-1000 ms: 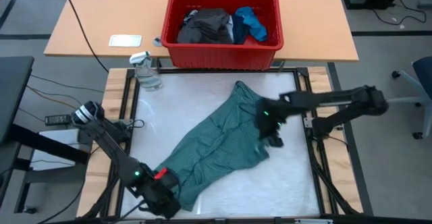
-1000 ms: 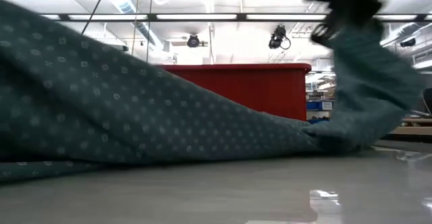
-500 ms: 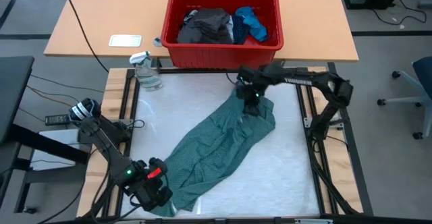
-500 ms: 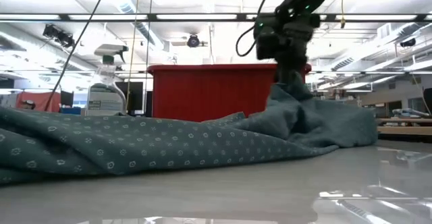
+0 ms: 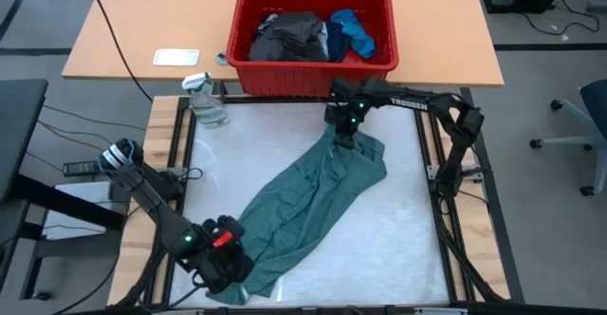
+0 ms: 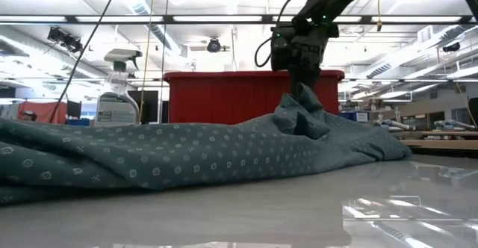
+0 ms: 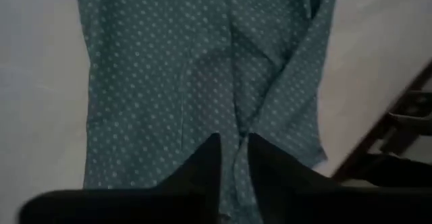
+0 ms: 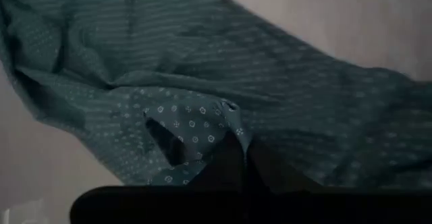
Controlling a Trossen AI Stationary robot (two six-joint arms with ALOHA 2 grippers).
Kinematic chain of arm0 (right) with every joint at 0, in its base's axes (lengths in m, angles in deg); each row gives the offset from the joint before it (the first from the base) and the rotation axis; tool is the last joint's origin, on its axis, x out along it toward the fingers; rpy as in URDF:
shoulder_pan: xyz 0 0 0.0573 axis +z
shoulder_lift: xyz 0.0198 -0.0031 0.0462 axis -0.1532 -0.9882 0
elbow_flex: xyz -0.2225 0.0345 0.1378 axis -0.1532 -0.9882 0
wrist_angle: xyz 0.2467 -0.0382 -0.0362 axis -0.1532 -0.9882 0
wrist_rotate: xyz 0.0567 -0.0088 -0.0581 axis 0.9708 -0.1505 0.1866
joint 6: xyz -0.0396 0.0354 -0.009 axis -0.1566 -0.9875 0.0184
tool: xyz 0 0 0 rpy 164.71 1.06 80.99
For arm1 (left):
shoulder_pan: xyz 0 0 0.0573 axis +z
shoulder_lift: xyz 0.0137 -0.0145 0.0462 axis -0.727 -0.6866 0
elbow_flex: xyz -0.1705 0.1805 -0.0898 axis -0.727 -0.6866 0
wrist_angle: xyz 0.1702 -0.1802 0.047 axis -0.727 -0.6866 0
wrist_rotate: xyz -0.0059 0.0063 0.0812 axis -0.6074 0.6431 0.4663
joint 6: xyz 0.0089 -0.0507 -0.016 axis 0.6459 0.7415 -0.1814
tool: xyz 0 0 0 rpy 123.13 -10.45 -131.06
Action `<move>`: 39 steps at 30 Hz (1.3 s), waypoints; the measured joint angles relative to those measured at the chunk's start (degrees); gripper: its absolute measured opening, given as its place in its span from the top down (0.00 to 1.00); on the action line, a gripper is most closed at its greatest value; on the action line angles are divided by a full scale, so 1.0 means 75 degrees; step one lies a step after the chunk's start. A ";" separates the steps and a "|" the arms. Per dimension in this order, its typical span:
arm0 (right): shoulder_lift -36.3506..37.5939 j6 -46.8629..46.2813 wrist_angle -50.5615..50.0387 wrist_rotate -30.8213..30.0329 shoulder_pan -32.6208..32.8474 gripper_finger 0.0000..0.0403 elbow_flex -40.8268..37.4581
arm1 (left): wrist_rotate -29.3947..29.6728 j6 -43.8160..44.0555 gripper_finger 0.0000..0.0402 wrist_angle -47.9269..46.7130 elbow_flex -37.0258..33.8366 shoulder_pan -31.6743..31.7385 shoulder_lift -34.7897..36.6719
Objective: Fold laundry
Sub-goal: Fold the green shirt
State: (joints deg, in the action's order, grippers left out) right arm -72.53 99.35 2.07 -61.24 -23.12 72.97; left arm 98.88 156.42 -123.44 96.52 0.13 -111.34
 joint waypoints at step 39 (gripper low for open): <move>-0.0519 -0.0816 -0.0578 0.0326 -0.0680 0.99 -0.0003 | 0.0340 -1.2373 0.54 0.7841 0.0000 0.5480 -0.2930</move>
State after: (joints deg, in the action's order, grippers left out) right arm -76.42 93.23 -2.26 -58.80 -28.23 72.95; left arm 101.42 63.62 -64.63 96.51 41.24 -133.32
